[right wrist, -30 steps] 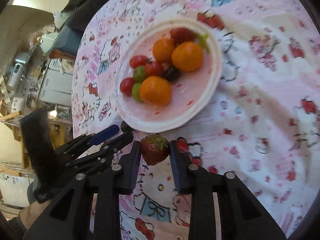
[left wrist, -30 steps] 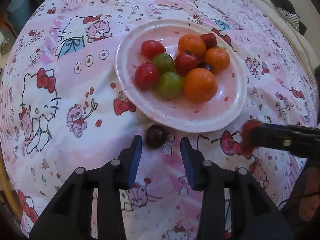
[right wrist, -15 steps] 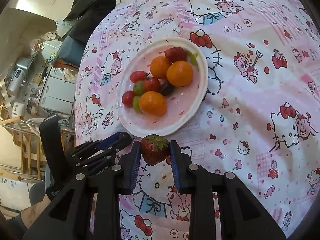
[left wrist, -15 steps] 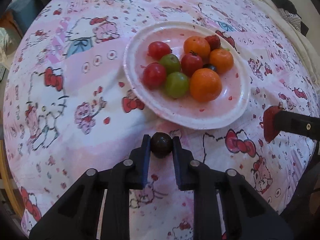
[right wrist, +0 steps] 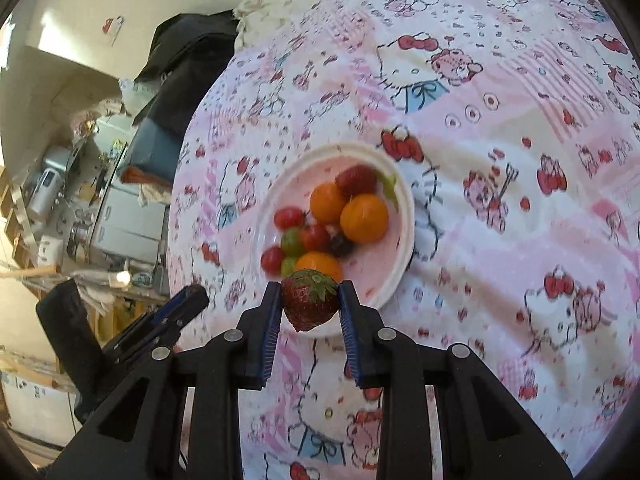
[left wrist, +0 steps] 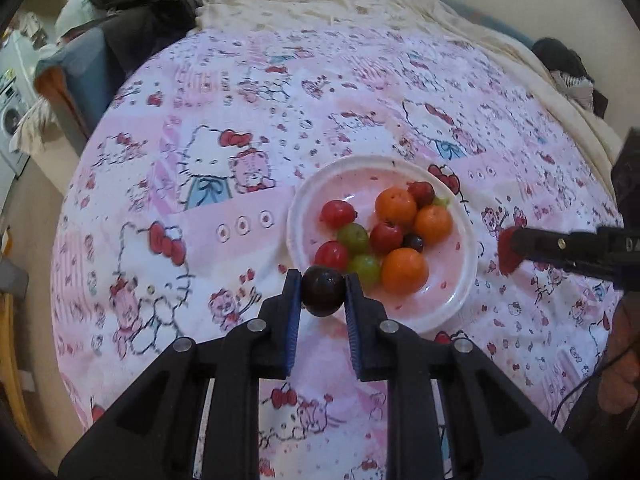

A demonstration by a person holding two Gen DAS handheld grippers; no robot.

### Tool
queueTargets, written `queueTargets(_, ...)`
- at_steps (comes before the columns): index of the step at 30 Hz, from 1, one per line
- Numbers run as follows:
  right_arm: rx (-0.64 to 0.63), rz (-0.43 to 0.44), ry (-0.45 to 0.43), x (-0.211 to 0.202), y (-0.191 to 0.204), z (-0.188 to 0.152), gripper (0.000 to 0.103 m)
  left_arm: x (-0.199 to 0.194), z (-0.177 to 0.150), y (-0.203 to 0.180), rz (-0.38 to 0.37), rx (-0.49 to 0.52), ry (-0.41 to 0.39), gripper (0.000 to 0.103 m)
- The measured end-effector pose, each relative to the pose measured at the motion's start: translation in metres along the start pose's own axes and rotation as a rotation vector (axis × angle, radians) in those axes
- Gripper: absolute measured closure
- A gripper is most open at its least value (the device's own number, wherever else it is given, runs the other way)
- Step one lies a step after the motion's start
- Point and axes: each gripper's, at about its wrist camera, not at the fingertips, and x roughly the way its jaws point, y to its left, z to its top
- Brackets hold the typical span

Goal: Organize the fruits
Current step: 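Carry the dark grape and strawberry over the plate with both tools, then open both tools to drop the grape and strawberry onto the plate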

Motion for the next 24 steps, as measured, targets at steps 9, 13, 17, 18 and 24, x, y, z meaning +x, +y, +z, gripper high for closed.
queueTargets(9,0.065,-0.007,0.064,0.042,-0.014,0.011,0.073,0.037,-0.001,-0.006,-0.039,0.002,0.076,0.085)
queueTargets(13,0.088,-0.007,0.08,0.054,-0.02,0.012,0.072,0.044,-0.004,-0.014,-0.035,0.022,0.082,0.085)
queueTargets(17,0.107,-0.017,0.092,0.062,-0.027,0.011,0.07,0.048,-0.007,-0.019,-0.03,0.047,0.073,0.084)
queueTargets(18,0.111,-0.021,0.094,0.063,-0.029,0.011,0.07,0.049,-0.007,-0.019,-0.037,0.044,0.075,0.084)
queueTargets(24,0.124,-0.022,0.088,0.059,-0.031,0.011,0.049,0.051,-0.003,-0.017,-0.049,0.015,0.091,0.074)
